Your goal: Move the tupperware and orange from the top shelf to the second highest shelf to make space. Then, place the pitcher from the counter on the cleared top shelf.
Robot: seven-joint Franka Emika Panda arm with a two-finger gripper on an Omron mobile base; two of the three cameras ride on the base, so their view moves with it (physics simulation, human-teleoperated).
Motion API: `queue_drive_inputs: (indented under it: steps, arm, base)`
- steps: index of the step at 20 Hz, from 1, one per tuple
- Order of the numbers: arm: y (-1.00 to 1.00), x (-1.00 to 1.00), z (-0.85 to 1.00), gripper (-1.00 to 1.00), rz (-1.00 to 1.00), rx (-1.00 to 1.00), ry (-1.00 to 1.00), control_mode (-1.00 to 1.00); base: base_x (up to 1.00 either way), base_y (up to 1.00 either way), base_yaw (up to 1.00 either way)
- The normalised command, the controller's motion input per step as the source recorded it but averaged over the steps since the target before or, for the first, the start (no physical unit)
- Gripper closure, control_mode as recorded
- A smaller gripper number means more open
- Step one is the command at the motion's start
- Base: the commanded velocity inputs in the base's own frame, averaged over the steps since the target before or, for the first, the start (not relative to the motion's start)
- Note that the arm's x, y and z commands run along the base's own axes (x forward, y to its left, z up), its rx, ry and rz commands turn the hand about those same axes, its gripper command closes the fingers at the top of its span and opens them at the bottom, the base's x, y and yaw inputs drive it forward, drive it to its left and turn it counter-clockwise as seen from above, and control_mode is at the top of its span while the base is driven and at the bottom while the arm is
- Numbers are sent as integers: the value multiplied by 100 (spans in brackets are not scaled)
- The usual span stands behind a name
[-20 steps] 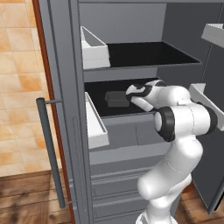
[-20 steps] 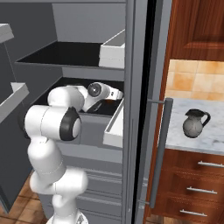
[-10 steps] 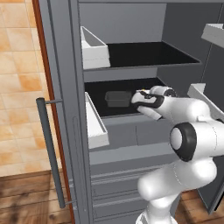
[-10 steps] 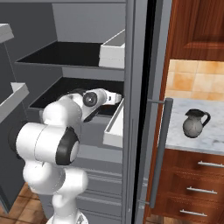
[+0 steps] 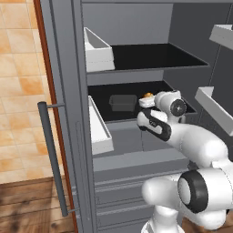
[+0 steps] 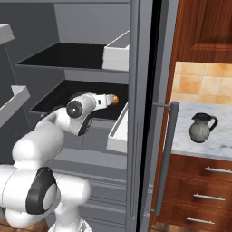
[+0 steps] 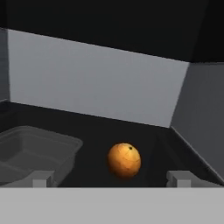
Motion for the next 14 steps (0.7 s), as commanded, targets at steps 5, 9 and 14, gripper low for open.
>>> queue_drive_inputs:
  steps: [5,9,14]
  arm:
    - [51,-77,100,-100,5,-10,19,-100]
    - [37,-77,98,-100,13,0,25,-100]
    - [6,-98,10,-100,19,0,14,-100]
  base:
    - [0,0,0]
    - [0,0,0]
    - [0,0,0]
